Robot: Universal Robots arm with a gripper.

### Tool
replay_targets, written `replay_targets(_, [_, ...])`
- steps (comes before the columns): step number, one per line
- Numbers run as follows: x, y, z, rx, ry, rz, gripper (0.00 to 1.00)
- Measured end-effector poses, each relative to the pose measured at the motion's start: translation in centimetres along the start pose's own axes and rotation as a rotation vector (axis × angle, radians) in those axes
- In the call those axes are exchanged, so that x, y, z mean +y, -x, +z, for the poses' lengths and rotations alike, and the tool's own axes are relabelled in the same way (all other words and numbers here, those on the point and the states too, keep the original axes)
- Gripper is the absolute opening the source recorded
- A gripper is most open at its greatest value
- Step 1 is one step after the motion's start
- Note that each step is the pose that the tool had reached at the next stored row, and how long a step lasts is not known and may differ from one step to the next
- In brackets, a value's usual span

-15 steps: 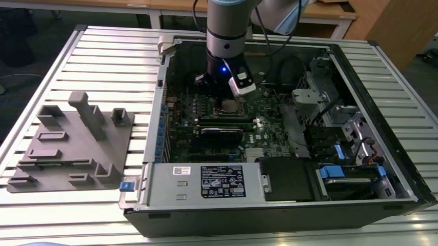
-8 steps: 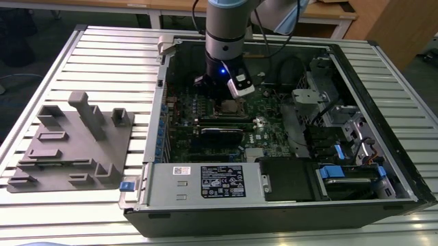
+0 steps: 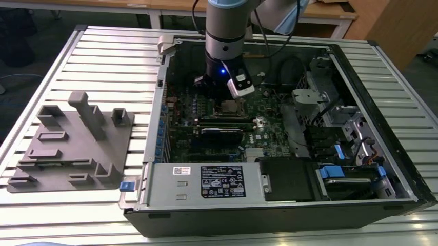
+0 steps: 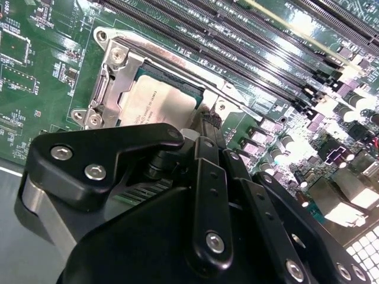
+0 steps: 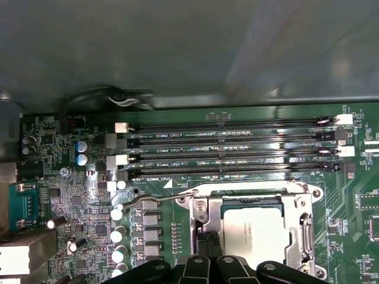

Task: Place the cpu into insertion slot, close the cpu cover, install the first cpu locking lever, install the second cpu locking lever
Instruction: 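Close the cpu cover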

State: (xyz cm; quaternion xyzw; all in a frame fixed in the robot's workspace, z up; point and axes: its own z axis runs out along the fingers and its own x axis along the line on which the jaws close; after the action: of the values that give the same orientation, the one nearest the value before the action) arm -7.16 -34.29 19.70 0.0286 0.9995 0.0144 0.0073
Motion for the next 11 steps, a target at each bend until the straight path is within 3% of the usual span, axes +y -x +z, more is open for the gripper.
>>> replay_targets(11, [0.02,0.01,-0.58,-0.0001,-0.0001,0.0,0.11])
